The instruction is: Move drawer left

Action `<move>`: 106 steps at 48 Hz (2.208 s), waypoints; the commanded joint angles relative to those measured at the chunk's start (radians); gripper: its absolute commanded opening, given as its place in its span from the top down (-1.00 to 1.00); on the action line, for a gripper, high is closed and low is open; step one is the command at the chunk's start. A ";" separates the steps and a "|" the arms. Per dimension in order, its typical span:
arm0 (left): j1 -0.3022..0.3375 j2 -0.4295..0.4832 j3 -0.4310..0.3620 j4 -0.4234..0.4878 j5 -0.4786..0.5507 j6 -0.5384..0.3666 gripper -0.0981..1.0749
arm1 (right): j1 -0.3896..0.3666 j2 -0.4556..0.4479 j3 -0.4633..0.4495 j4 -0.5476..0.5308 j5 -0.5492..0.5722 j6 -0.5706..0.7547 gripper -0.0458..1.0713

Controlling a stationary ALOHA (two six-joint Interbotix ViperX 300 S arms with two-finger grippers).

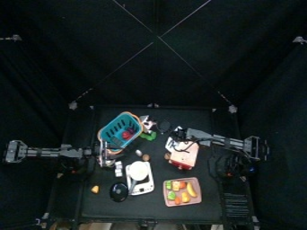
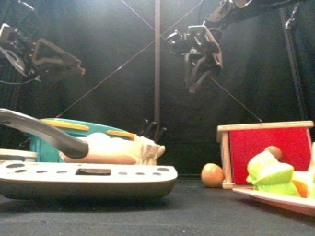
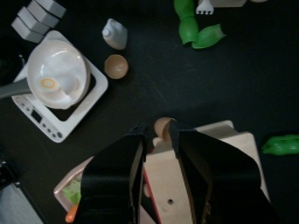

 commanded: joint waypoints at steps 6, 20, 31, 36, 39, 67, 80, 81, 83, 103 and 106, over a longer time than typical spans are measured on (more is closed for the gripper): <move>-0.023 0.006 -0.020 0.017 0.005 -0.002 -0.47 | 0.066 -0.144 0.150 0.049 -0.196 0.037 -0.29; -0.117 0.129 -0.095 0.043 -0.031 -0.006 -0.47 | 0.112 -0.357 0.440 0.026 -0.531 0.034 -0.29; -0.178 0.347 -0.210 0.026 -0.063 -0.009 -0.47 | 0.109 -0.439 0.615 -0.008 -0.684 0.035 -0.28; -0.189 0.416 -0.259 -0.002 -0.100 -0.009 -0.47 | 0.109 -0.448 0.650 -0.029 -0.693 0.037 -0.28; -0.195 0.449 -0.285 -0.018 -0.110 -0.011 -0.47 | 0.110 -0.445 0.672 -0.031 -0.696 0.037 -0.27; -0.256 0.816 -0.618 -0.515 -0.084 -0.057 -0.48 | 0.078 -0.465 0.752 -0.077 -0.673 0.038 -0.26; -0.250 0.905 -0.753 -0.607 0.043 -0.077 -0.48 | 0.101 -0.482 0.758 -0.032 -0.565 0.041 -0.26; -0.250 0.911 -0.761 -0.607 0.048 -0.077 -0.48 | 0.106 -0.485 0.756 -0.026 -0.545 0.043 -0.26; -0.250 0.922 -0.775 -0.607 0.054 -0.077 -0.48 | 0.110 -0.494 0.750 -0.006 -0.494 0.043 -0.26; -0.218 0.951 -0.784 -0.592 0.054 -0.074 -0.47 | 0.109 -0.624 0.699 0.167 -0.209 0.044 -0.26; -0.212 0.951 -0.781 -0.592 0.049 -0.074 -0.47 | 0.098 -0.637 0.701 0.196 -0.163 0.044 -0.26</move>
